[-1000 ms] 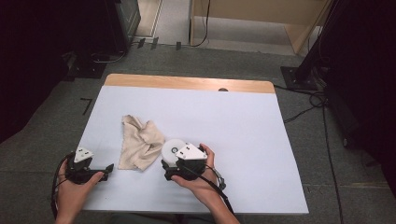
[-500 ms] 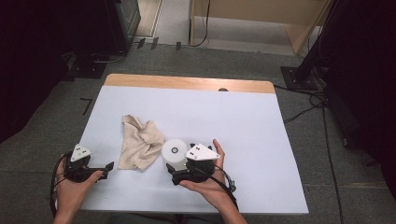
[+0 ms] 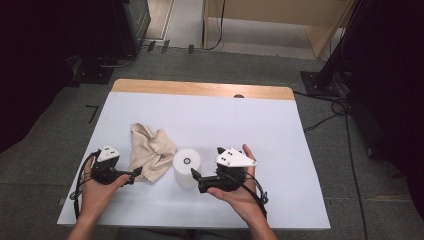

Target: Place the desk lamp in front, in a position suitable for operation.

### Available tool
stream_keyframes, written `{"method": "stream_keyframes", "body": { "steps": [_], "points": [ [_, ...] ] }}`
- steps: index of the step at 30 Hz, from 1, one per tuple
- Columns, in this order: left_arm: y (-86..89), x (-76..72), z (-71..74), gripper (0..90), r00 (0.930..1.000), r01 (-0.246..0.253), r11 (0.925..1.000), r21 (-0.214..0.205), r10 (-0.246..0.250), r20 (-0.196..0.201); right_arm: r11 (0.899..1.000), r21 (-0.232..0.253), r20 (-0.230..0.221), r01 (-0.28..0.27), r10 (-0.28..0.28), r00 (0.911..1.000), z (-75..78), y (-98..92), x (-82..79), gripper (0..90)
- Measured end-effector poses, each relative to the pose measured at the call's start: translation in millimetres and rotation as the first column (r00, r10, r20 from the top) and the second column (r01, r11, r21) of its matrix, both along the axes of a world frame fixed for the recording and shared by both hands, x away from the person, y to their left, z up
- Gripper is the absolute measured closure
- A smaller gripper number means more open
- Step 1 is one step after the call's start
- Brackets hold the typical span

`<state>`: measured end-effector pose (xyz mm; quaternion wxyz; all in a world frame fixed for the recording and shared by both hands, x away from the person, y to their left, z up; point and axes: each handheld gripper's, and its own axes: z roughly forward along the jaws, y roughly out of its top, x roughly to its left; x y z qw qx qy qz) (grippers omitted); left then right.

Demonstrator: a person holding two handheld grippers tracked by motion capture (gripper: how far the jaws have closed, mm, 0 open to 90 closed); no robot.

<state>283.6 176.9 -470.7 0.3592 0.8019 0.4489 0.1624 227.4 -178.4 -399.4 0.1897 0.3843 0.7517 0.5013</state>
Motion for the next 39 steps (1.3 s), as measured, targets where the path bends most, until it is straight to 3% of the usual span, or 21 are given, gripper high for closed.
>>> {"method": "stream_keyframes", "body": {
  "steps": [10,17,19,22,25,29,32,36,39],
  "points": [
    [-26.2,21.0,-4.9,0.0,0.9980,0.060,0.9982,0.006,-0.060,-0.019,0.997,0.001,-0.016,0.078,-0.077,0.9969,2.2,-23.2,9.9,0.0],
    [-36.8,25.5,-11.9,0.2,0.9980,0.052,0.9977,0.043,-0.050,-0.037,0.990,-0.002,-0.025,0.142,-0.142,0.9895,-2.7,-39.0,17.7,0.0],
    [-40.6,24.5,-12.6,8.6,0.9985,0.047,0.9974,0.055,-0.046,-0.030,0.988,-0.003,-0.035,0.153,-0.153,0.9876,-4.6,-42.1,19.3,0.0],
    [-45.7,25.1,-18.4,16.7,0.9979,0.041,0.9953,0.088,-0.036,-0.055,0.986,-0.006,-0.046,0.169,-0.169,0.9846,-7.0,-45.4,21.2,0.0],
    [-45.7,22.9,-17.2,25.4,0.9983,0.050,0.9936,0.102,-0.046,-0.034,0.984,-0.009,-0.057,0.179,-0.179,0.9821,-9.6,-47.3,22.6,0.0],
    [-43.9,21.3,-16.8,62.2,0.9967,0.080,0.9950,0.060,-0.080,-0.014,0.982,-0.016,-0.071,0.191,-0.191,0.9789,-14.0,-48.6,25.2,0.0],
    [-47.5,20.6,-16.8,86.8,0.9946,0.101,0.9918,0.078,-0.103,0.012,0.982,-0.019,-0.083,0.190,-0.191,0.9781,-16.8,-48.1,27.0,0.0],
    [-51.7,27.2,-14.6,89.8,0.9924,0.115,0.9900,0.081,-0.118,0.034,0.981,-0.019,-0.089,0.195,-0.196,0.9765,-18.9,-49.1,29.0,0.0],
    [-60.1,35.1,-3.6,90.0,0.9896,0.128,0.9912,0.036,-0.130,0.063,0.979,-0.018,-0.091,0.203,-0.204,0.9748,-20.0,-51.1,30.6,0.0]
  ]
}}
